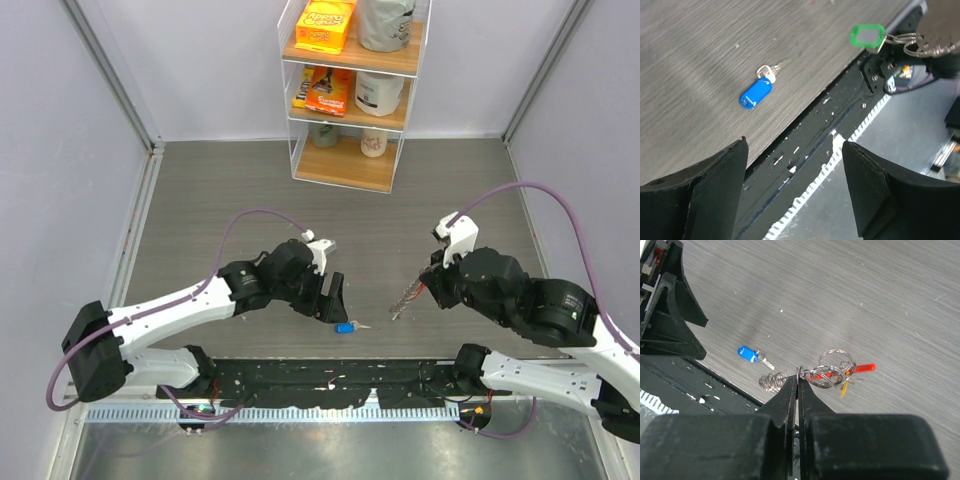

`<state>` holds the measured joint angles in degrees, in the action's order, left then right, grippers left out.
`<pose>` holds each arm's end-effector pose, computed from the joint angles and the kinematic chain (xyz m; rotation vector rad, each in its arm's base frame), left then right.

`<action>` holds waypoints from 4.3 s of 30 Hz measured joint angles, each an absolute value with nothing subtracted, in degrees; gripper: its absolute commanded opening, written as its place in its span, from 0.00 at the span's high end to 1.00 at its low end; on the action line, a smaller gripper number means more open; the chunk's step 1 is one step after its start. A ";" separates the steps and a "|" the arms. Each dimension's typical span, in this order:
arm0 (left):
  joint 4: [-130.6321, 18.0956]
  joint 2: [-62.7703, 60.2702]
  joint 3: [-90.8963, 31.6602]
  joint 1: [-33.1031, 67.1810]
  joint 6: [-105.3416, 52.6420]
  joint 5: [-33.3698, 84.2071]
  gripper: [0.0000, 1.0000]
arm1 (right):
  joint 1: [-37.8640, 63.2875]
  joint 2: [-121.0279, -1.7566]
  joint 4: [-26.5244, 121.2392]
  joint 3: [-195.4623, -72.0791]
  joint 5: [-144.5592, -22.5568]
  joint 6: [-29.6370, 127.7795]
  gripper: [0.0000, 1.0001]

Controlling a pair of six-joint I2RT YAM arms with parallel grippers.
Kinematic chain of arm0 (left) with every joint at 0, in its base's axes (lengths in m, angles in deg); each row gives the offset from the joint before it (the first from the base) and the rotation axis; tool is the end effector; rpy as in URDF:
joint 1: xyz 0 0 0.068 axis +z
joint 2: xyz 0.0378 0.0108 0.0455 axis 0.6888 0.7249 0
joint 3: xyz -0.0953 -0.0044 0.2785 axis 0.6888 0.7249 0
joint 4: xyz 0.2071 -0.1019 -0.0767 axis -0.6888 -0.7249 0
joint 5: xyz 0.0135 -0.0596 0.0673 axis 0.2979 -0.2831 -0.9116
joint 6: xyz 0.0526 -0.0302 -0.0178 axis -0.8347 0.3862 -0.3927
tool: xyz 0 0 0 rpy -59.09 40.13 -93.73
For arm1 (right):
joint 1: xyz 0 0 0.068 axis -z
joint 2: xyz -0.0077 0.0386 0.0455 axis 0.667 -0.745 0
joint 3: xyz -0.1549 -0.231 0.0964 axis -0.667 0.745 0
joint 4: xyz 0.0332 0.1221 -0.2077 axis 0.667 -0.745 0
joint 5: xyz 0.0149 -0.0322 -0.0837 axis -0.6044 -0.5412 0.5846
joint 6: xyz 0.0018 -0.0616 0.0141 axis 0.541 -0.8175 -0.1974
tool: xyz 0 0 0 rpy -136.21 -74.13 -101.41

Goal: Put the keys on the keyring

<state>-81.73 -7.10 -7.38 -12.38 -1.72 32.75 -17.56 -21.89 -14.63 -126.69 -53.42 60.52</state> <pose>0.1241 -0.2069 0.2802 0.5885 2.4969 -1.0456 0.0548 0.0561 0.3900 -0.5495 2.0894 0.3595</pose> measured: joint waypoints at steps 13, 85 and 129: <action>-84.72 9.60 -13.15 -18.02 21.36 27.62 0.26 | -17.56 -16.36 -13.43 -120.66 -51.60 63.69 0.94; -105.35 37.78 -36.84 -16.14 29.31 27.70 1.00 | -17.56 -7.18 -9.06 -113.51 -55.16 61.87 0.94; -88.37 -14.68 -23.07 -18.02 -21.70 58.63 1.00 | -17.56 -24.36 -10.39 -129.25 -97.54 31.75 0.94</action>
